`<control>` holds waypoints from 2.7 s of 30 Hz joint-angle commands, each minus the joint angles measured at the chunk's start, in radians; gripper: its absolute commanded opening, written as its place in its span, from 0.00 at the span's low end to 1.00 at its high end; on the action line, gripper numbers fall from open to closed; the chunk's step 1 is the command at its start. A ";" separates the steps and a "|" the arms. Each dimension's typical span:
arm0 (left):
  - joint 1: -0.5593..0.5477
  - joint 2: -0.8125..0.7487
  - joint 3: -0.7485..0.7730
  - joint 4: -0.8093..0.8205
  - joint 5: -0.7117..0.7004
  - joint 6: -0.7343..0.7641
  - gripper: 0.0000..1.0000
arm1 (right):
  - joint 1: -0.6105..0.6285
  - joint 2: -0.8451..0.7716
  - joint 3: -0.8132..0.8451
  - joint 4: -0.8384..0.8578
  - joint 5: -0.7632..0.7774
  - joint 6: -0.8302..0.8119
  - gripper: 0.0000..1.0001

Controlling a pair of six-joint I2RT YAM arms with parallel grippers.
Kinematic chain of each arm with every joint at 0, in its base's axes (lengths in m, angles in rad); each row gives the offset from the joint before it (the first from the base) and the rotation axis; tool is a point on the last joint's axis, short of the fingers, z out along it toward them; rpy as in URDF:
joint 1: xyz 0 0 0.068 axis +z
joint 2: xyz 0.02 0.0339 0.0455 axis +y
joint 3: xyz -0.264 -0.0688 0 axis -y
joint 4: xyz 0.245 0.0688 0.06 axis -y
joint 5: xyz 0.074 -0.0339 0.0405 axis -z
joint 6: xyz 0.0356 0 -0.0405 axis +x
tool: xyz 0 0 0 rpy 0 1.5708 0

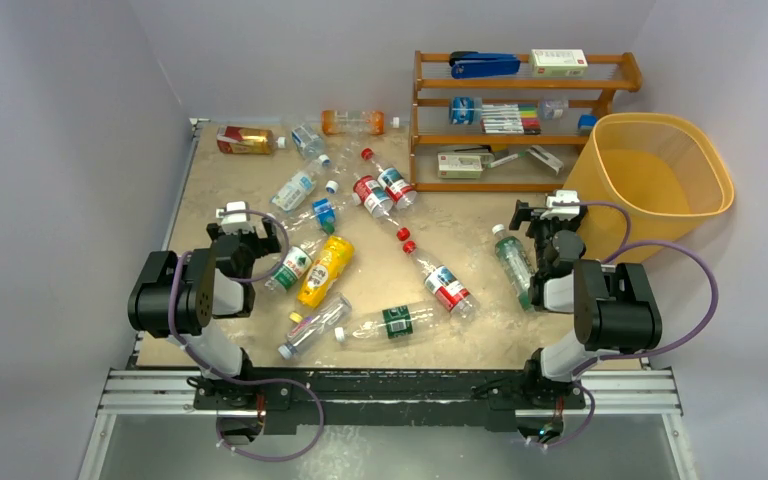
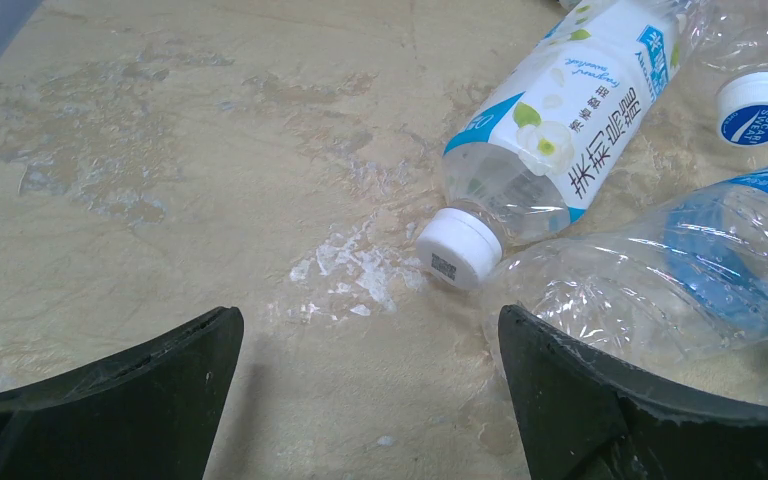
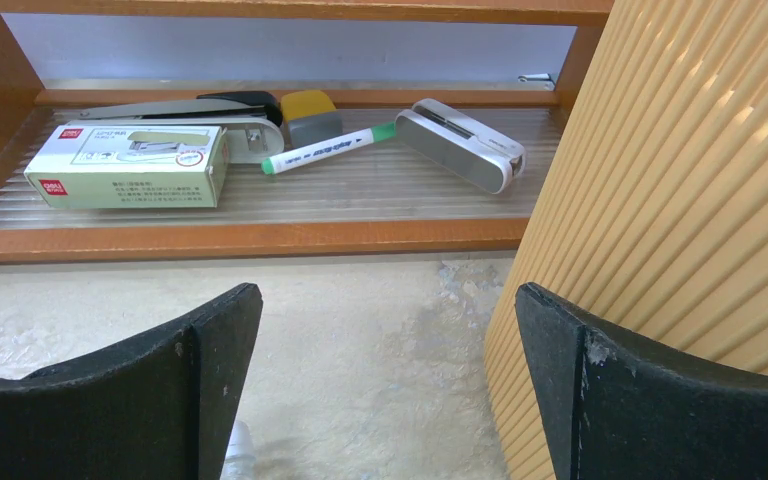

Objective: Put the plastic bottles in the bin
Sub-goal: Adjust the trash bin at the center of the board.

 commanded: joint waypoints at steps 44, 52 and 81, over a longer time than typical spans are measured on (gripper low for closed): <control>-0.005 -0.815 0.421 -1.045 0.069 -0.380 0.99 | -0.004 -0.664 0.266 -0.850 -0.514 0.234 1.00; -0.005 -0.718 0.695 -1.289 0.187 -0.610 0.99 | -0.002 -0.732 0.584 -1.222 -0.553 0.245 1.00; -0.003 -0.613 0.806 -1.242 0.605 -0.714 0.99 | -0.004 -0.072 1.607 -2.142 0.181 0.130 0.80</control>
